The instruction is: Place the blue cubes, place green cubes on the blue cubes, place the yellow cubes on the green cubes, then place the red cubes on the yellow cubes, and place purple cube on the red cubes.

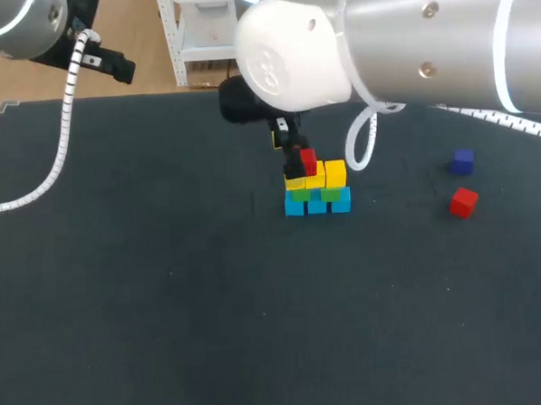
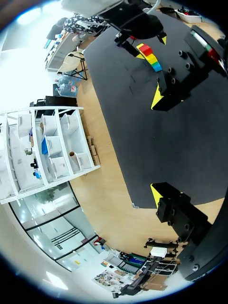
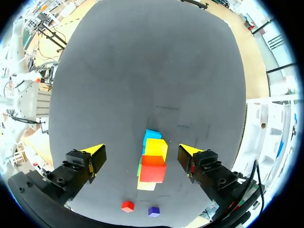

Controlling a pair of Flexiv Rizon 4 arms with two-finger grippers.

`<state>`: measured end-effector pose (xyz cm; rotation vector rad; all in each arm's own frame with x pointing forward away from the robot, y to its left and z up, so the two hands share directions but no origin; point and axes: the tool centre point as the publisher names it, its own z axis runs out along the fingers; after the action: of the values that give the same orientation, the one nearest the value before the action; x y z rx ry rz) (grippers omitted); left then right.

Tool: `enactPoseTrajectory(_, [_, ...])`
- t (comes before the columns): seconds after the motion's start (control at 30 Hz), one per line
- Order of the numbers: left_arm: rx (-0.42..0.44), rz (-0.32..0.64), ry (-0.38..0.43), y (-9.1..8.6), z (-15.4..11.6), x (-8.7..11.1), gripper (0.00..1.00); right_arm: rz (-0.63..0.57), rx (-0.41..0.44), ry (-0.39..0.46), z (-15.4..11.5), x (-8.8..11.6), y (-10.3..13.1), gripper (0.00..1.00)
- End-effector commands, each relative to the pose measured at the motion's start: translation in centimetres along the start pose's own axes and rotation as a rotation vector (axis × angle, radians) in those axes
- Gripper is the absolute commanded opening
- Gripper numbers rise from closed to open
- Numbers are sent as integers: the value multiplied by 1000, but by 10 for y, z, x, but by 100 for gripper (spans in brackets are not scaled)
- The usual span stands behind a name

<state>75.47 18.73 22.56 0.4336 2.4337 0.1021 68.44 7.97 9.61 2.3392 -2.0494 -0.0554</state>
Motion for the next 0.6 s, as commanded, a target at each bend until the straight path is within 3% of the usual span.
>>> enactPoseTrajectory(0.03, [2,2,0,1,-1,0,100,21,-12,0,2,1,-9,100])
enactPoseTrajectory(0.6, [2,2,0,1,-1,0,100,208,45,-28,-10,49,1,100])
